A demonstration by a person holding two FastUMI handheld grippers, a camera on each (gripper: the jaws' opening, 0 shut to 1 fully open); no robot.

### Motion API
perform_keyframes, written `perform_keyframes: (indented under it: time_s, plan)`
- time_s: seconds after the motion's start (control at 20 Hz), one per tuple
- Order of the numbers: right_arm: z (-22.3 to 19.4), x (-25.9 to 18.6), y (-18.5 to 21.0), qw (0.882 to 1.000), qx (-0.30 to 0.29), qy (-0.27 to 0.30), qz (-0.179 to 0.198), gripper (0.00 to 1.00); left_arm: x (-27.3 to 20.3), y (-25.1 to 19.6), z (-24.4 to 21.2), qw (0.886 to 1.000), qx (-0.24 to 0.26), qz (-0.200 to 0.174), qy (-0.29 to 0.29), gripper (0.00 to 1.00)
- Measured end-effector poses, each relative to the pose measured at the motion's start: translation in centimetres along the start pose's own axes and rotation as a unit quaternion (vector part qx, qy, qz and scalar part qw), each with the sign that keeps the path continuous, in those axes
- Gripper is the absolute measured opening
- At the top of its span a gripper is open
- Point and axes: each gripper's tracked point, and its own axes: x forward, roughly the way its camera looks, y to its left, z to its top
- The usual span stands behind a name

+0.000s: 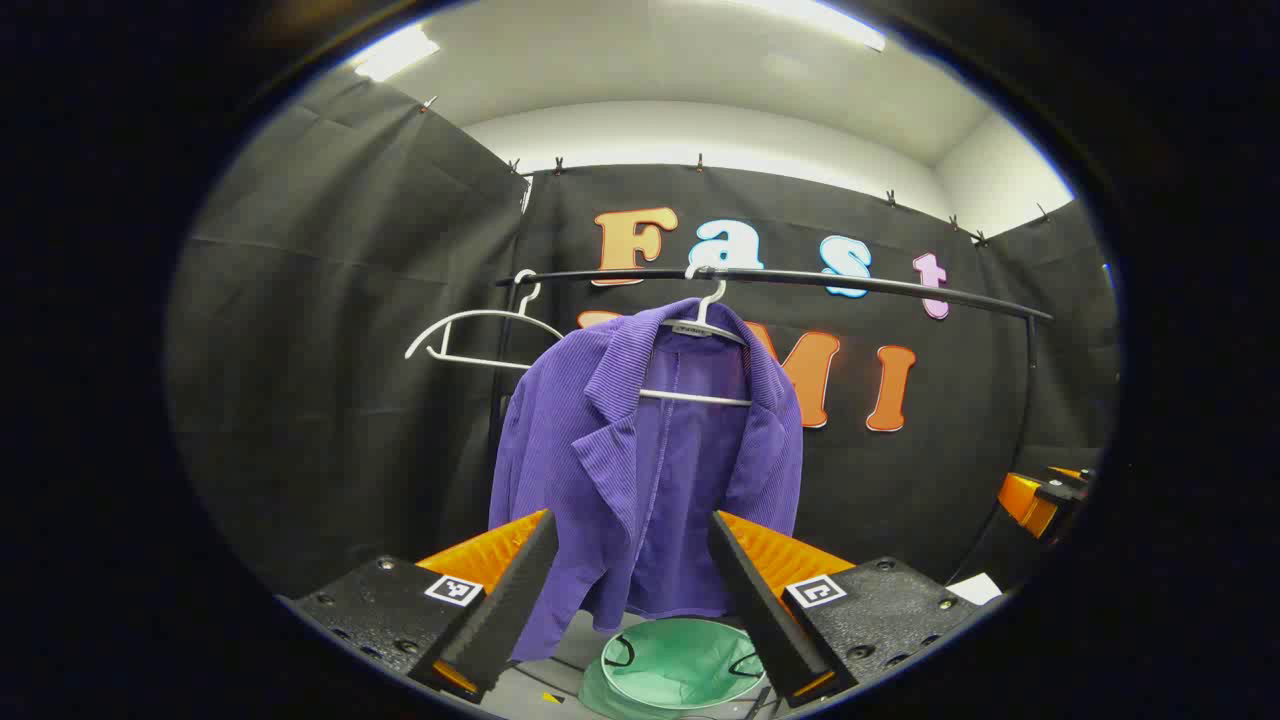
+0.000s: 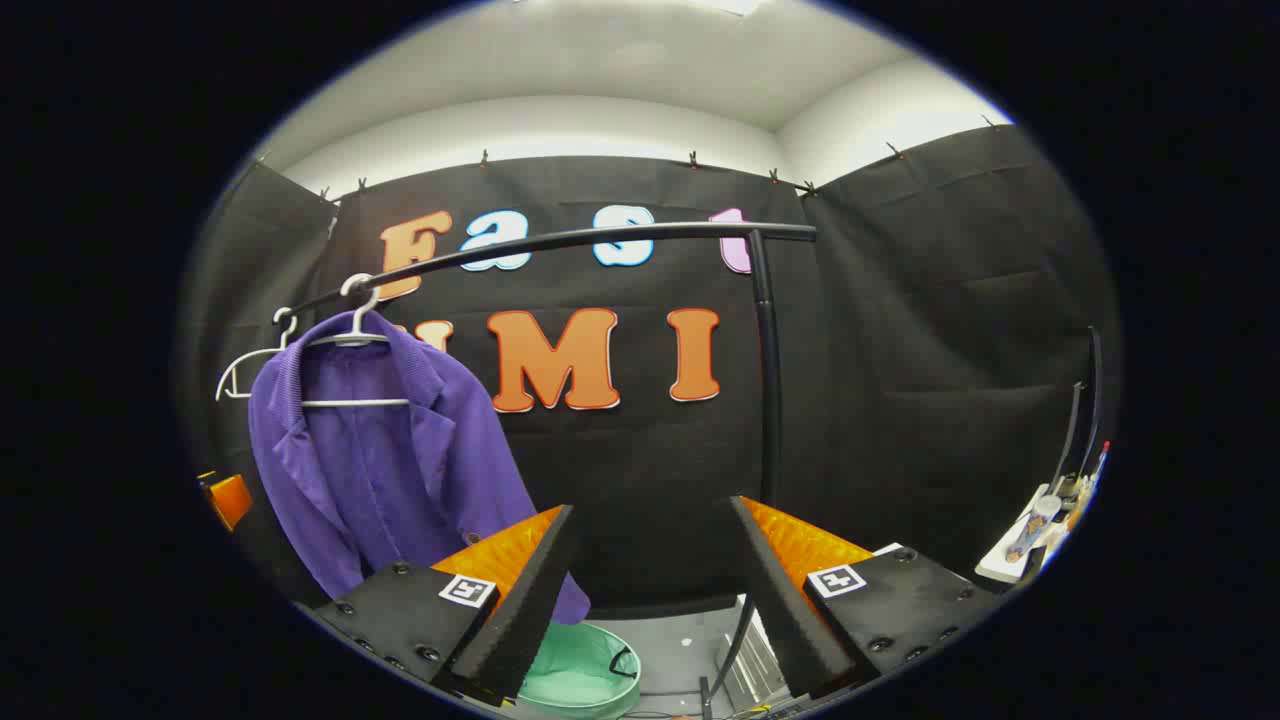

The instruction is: Grasp the clothes on the hanger with both hands and then place them into the laundry hamper below.

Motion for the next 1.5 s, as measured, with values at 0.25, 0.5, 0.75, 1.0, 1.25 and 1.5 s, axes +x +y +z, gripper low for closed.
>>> perform_keyframes:
  time_s: [0.25, 0.5, 0.75, 1.0, 1.25, 1.5]
  plan:
    - [0.4, 2.4, 1.3, 0.999, -0.006, -0.011, 0.033, 0.89, 0.7, -0.6, 0.3, 1.000, -0.008, 0.028, -0.006, 0.92]
    - [-0.3, 3.2, 3.9, 0.996, -0.005, 0.001, 0.086, 0.90, 1.0, -0.5, -0.2, 0.999, 0.003, 0.052, -0.002, 0.92]
    - [-0.5, 4.0, 5.3, 0.995, -0.003, 0.005, 0.104, 0.89, 2.0, -0.6, -0.6, 0.999, 0.005, 0.047, 0.007, 0.92]
    - [-1.4, 5.2, 8.6, 0.992, -0.001, 0.014, 0.128, 0.90, 4.3, 0.2, -0.8, 0.999, 0.019, 0.043, 0.012, 0.92]
    - [-2.5, 6.7, 12.7, 0.987, 0.004, 0.030, 0.158, 0.90, 6.9, 1.0, -1.1, 0.999, 0.021, 0.042, 0.011, 0.92]
    - [-3.5, 8.9, 16.8, 0.982, 0.004, 0.038, 0.187, 0.90, 10.5, 2.5, -1.4, 0.998, 0.032, 0.051, 0.007, 0.92]
